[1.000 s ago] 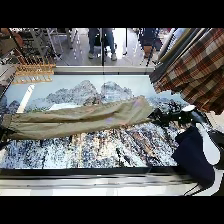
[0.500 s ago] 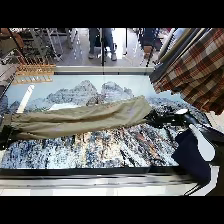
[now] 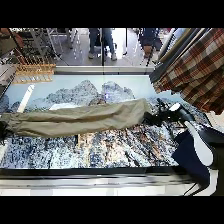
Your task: Fold the clothes and pants, and hang the long-sleeved shirts on hangers.
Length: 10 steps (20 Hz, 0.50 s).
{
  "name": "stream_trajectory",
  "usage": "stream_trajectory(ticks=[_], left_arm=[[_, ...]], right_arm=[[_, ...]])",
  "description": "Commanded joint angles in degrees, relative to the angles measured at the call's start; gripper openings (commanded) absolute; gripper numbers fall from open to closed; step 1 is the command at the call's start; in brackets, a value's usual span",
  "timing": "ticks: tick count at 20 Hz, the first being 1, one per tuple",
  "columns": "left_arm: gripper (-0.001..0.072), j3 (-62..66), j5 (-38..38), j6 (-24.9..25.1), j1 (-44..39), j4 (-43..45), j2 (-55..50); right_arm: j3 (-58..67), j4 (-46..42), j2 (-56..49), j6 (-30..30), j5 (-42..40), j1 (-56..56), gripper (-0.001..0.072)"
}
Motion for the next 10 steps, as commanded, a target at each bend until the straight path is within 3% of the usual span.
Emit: stream_trajectory(ticks=[1, 3, 6, 7, 8, 9, 10], left_arm=[[0.0015, 6.45, -11.87, 1.84, 1.25, 22.84, 1.86], [0.0015, 6.03, -14.29, 1.27, 1.60, 31.34, 2.67], [0.0018, 2.51, -15.85, 1.55, 2.67, 32.41, 3.32], [0.0019, 1.64, -16.33, 1.90, 2.80, 32.46, 3.28], [0.0113, 1.60, -16.28, 1.84, 2.75, 32.20, 3.30], [0.0328, 1.84, -16.22, 1.84, 2.64, 31.69, 3.43], [0.0548, 2.47, -16.04, 1.84, 2.45, 31.23, 3.61]], right_arm=[[-1.62, -17.88, 5.31, -2.45, 16.79, 0.37, 0.0016], [-8.83, -17.81, 10.08, -2.43, 18.08, 0.37, 0.0016], [-24.83, -16.79, 20.35, -2.43, 19.39, 0.37, 0.0019], [-28.87, -15.93, 23.58, -2.54, 19.41, 0.35, 0.0055], [-31.39, -16.06, 26.60, -2.82, 19.41, 0.35, 0.0234], [-31.95, -16.59, 28.87, -2.82, 19.43, 0.28, 0.0427], [-31.34, -17.38, 31.08, -2.84, 18.93, -0.13, 0.0477]])
